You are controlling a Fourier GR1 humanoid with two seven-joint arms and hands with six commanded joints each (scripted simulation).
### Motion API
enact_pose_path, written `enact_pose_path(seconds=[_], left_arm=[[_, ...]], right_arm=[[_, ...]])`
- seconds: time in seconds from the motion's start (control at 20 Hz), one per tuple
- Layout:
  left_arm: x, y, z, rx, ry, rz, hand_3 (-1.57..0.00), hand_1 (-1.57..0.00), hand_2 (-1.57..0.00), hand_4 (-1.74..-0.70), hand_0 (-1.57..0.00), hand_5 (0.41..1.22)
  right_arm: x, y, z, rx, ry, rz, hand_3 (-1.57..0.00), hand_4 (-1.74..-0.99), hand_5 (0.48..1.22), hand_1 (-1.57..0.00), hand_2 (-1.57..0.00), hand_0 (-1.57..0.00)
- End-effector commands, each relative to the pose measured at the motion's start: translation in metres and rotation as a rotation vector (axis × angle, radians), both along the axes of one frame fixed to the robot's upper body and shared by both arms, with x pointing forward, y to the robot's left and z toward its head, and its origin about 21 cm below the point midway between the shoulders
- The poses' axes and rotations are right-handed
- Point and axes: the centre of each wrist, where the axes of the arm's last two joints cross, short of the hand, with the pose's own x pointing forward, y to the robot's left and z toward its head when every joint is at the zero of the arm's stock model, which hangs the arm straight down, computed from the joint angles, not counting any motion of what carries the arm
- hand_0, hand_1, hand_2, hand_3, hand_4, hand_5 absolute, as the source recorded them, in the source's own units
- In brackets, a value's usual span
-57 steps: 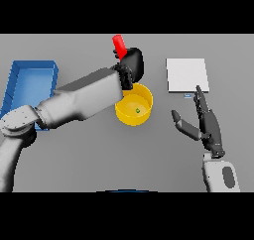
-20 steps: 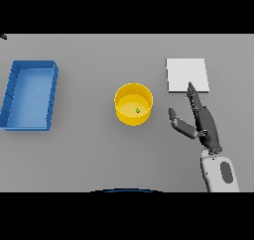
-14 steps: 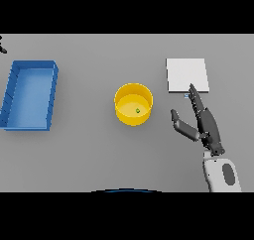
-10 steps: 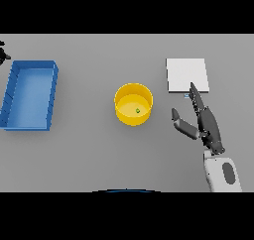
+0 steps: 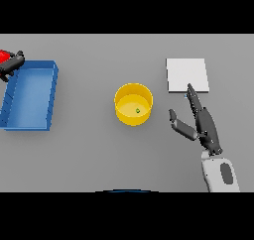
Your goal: Pick up the red beaker and tilt it to pour out 1 green nut into yellow bowl. Pick up the yellow bowl and place it on the metallic measuring scale.
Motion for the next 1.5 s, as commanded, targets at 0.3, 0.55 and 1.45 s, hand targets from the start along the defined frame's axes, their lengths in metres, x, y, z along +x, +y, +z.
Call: enact_pose_path(seconds=[0.3,0.55,1.45], left_arm=[[0.002,-0.006,-0.001,0.079,0.108,-0.066,-0.1,-0.17,-0.16,-0.78,-0.21,0.655],[-0.003,-0.004,-0.01,0.119,0.06,-0.064,-0.03,-0.06,-0.05,-0.73,-0.07,0.658],[-0.004,-0.008,-0.009,0.046,-0.027,-0.083,0.0,0.0,0.0,-0.75,0.0,0.714]], right_arm=[[0.002,-0.002,0.001,-0.018,0.002,-0.015,0.0,-1.308,0.717,0.0,0.0,0.0],[0.003,0.0,0.006,-0.018,0.002,-0.016,0.0,-1.279,0.713,0.0,0.0,0.0],[0.073,0.053,0.069,-0.871,-0.182,0.58,0.0,-1.235,0.618,0.0,0.0,0.0]])
